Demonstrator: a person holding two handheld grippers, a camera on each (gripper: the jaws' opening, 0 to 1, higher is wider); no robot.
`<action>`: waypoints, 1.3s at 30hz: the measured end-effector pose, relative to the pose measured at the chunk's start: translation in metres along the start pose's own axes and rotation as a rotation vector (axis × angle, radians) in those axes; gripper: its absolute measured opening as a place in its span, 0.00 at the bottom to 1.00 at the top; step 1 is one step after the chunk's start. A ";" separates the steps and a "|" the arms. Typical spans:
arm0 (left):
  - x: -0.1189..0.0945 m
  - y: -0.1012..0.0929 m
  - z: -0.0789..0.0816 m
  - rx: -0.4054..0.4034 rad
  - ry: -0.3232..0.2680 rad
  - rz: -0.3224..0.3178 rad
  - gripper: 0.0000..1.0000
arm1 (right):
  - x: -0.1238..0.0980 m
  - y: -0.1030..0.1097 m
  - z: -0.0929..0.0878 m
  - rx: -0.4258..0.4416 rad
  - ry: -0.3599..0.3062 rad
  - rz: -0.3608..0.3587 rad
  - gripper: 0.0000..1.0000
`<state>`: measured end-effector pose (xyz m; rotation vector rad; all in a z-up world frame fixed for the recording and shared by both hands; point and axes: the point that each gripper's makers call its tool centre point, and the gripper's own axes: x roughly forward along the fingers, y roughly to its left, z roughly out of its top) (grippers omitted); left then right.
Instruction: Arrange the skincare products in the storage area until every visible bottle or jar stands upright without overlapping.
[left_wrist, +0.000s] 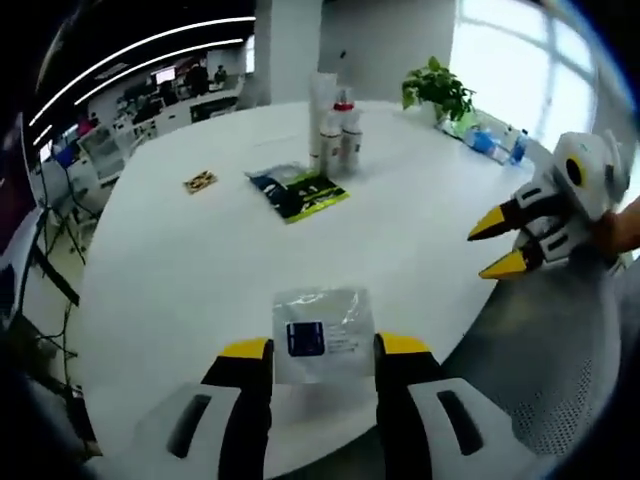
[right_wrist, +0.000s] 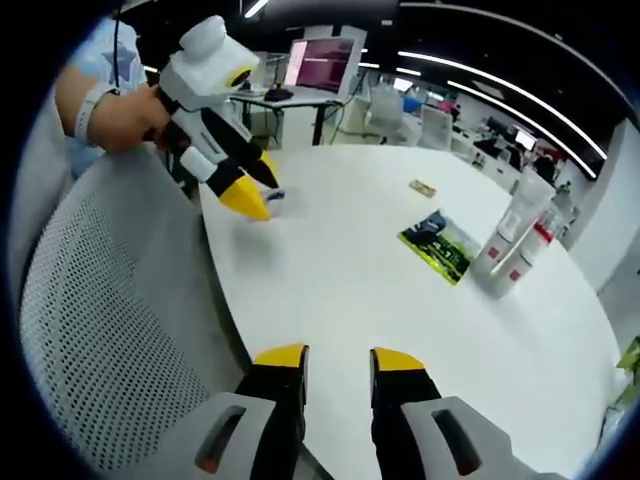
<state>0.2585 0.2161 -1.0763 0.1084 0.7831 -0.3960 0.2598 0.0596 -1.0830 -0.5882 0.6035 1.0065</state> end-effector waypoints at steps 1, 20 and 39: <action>-0.002 -0.002 0.001 0.016 -0.007 0.001 0.35 | 0.000 0.001 -0.001 -0.002 0.006 0.002 0.22; -0.017 -0.033 0.002 0.128 -0.082 0.027 0.36 | -0.001 0.000 -0.001 -0.004 0.004 -0.005 0.22; -0.012 -0.028 -0.002 0.164 -0.079 0.051 0.36 | -0.005 -0.004 0.023 0.152 -0.070 0.052 0.26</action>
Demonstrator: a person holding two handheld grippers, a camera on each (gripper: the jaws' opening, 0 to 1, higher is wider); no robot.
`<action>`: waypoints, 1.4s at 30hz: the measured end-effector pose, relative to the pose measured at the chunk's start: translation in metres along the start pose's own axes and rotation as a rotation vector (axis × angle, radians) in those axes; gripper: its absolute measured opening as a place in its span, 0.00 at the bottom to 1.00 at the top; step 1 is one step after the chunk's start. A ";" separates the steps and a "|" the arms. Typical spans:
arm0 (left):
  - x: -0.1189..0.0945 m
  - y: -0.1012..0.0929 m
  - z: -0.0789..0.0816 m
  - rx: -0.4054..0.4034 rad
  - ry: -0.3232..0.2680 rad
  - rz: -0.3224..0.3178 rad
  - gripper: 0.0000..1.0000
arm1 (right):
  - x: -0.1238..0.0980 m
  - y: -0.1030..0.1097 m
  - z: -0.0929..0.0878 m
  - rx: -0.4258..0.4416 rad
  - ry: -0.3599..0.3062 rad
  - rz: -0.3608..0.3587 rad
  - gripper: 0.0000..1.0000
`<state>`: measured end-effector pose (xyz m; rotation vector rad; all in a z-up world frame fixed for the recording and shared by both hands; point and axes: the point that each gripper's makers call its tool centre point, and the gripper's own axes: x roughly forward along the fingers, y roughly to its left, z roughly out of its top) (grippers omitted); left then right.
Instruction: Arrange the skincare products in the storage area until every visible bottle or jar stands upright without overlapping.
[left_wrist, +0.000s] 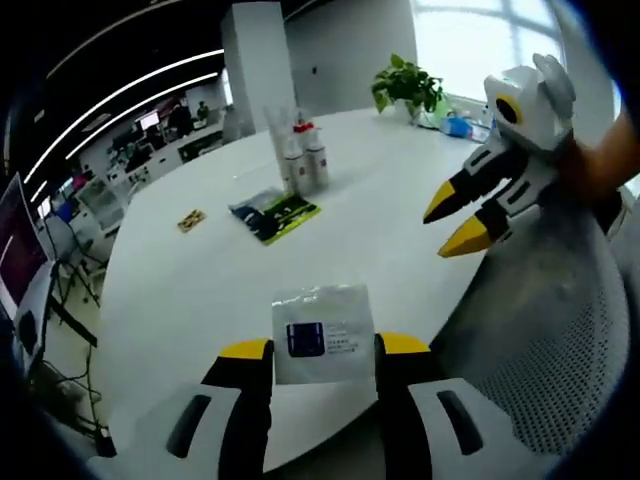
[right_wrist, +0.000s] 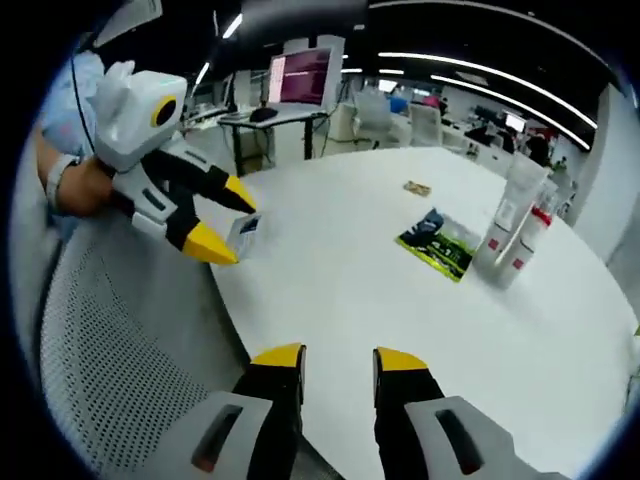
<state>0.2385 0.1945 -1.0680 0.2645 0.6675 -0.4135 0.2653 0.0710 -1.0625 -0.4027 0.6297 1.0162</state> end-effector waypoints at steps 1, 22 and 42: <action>0.000 0.001 0.000 -0.002 0.001 0.001 0.36 | 0.000 0.006 0.010 0.065 -0.026 0.037 0.27; -0.007 -0.008 0.022 -0.064 -0.123 -0.059 0.36 | 0.048 0.059 0.050 0.732 -0.055 0.476 0.40; -0.007 -0.020 0.027 -0.053 -0.142 -0.131 0.40 | 0.033 0.052 0.074 0.756 -0.180 0.603 0.00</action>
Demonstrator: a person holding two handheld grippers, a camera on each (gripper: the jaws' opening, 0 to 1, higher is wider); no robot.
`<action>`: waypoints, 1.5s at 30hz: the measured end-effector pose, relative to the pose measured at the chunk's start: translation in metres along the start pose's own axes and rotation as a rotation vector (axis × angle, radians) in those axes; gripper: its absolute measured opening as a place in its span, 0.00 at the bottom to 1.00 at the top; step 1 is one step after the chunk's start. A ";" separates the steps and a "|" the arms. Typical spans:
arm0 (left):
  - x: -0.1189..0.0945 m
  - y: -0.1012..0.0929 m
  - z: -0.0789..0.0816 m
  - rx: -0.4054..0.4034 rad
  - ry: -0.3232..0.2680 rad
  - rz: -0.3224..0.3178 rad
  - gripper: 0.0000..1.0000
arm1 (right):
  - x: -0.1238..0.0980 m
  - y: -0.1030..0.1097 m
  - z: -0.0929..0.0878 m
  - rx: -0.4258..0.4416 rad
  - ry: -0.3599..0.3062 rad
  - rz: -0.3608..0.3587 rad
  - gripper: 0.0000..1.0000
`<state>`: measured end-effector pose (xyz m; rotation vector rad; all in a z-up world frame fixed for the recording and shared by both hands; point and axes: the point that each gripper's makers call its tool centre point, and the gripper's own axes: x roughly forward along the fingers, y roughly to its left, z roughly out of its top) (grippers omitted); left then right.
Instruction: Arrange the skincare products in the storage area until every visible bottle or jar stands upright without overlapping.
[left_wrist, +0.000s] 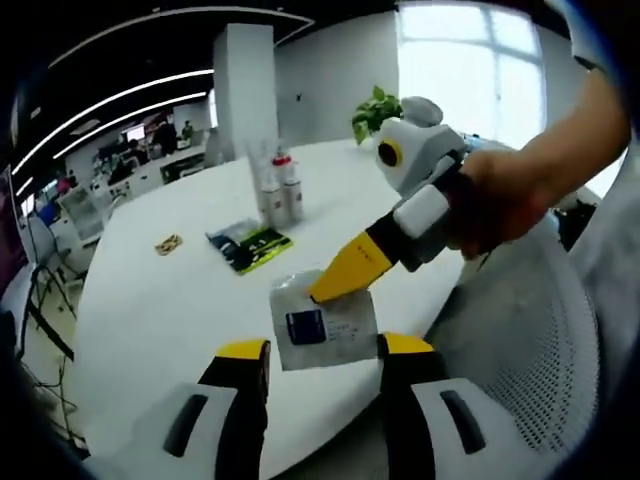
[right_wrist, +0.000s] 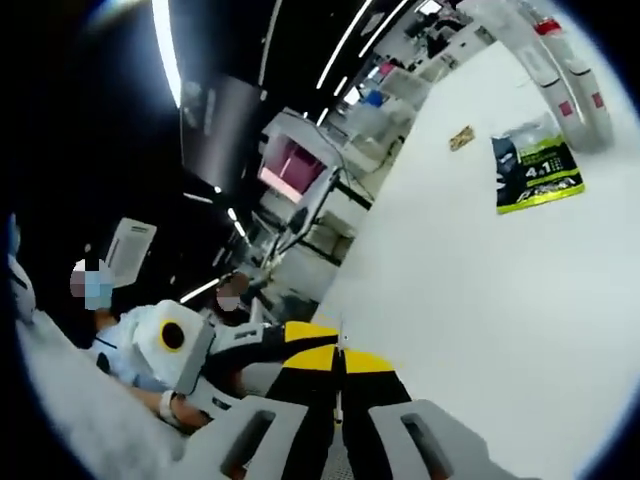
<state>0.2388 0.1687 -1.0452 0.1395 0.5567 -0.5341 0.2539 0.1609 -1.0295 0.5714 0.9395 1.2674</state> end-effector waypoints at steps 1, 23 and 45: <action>0.000 0.000 0.001 -0.011 -0.005 -0.006 0.41 | -0.002 0.000 0.002 -0.021 0.005 0.002 0.00; -0.029 -0.033 0.055 -0.624 -0.192 -0.560 0.28 | -0.044 0.058 0.001 -0.055 0.127 0.338 0.00; -0.048 -0.017 0.065 -0.771 -0.267 -0.639 0.00 | -0.031 0.065 -0.005 -0.046 0.035 0.334 0.11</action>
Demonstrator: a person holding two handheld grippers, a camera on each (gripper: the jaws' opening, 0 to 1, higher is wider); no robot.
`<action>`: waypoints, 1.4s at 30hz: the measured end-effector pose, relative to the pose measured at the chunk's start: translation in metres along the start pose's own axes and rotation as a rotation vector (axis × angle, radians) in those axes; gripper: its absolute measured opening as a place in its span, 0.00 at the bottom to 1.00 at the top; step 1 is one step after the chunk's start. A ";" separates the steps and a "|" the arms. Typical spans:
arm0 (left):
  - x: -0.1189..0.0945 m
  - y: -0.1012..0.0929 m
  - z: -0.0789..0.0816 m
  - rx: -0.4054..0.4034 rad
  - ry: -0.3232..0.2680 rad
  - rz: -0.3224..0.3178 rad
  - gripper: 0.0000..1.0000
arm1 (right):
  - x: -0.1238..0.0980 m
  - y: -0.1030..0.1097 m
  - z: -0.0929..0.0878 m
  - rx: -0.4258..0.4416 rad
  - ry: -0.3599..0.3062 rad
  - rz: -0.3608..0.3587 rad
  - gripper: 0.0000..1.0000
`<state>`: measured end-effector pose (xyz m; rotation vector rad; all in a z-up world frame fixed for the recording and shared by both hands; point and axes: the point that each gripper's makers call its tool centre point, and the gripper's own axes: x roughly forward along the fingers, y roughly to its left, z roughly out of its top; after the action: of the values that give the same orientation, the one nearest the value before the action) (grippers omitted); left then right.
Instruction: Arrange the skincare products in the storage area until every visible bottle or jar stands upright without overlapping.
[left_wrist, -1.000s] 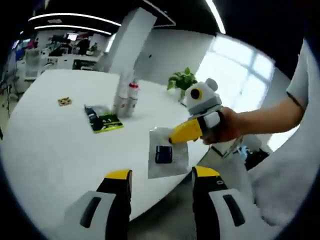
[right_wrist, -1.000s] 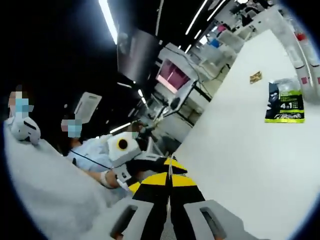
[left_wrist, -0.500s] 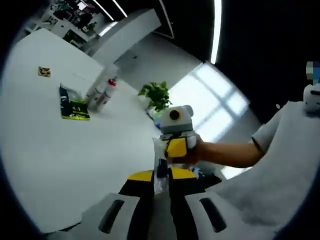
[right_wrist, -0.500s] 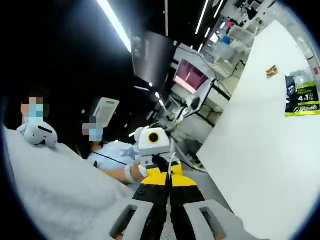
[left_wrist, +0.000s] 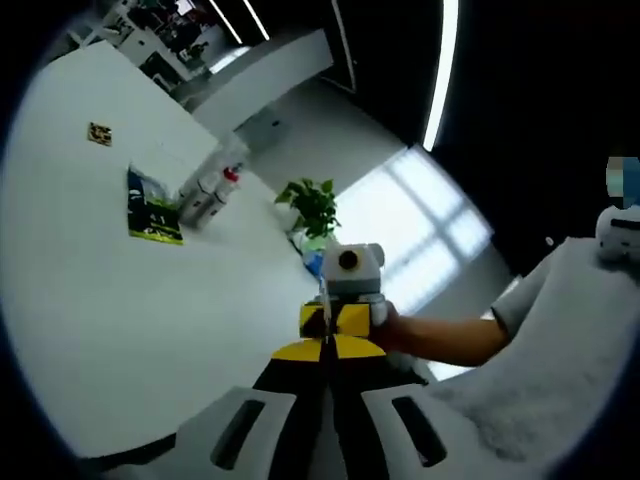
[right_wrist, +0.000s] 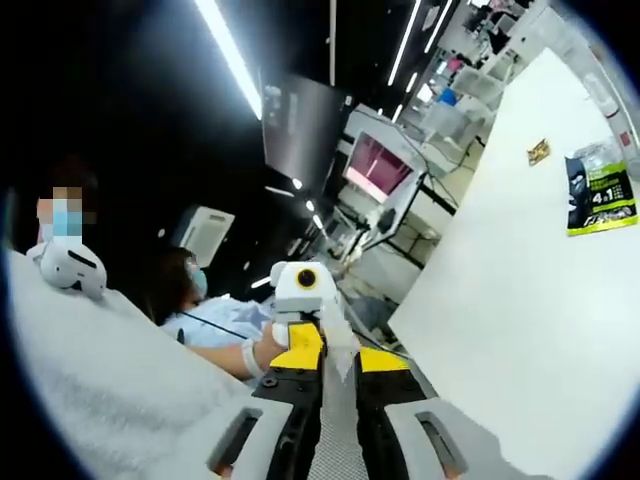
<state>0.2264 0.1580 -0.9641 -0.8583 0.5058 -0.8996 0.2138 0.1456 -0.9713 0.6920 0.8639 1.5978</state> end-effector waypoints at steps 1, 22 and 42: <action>-0.002 0.000 0.003 -0.009 -0.015 0.000 0.00 | 0.001 0.000 -0.003 0.004 0.006 0.001 0.12; -0.002 -0.002 0.008 -0.001 -0.055 -0.020 0.00 | 0.012 0.008 -0.008 0.041 0.022 0.061 0.00; -0.013 0.018 0.023 0.030 -0.141 0.113 0.00 | 0.010 -0.007 0.011 0.086 -0.116 0.032 0.00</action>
<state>0.2441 0.1845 -0.9655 -0.8501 0.4133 -0.7361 0.2248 0.1583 -0.9710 0.8546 0.8433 1.5394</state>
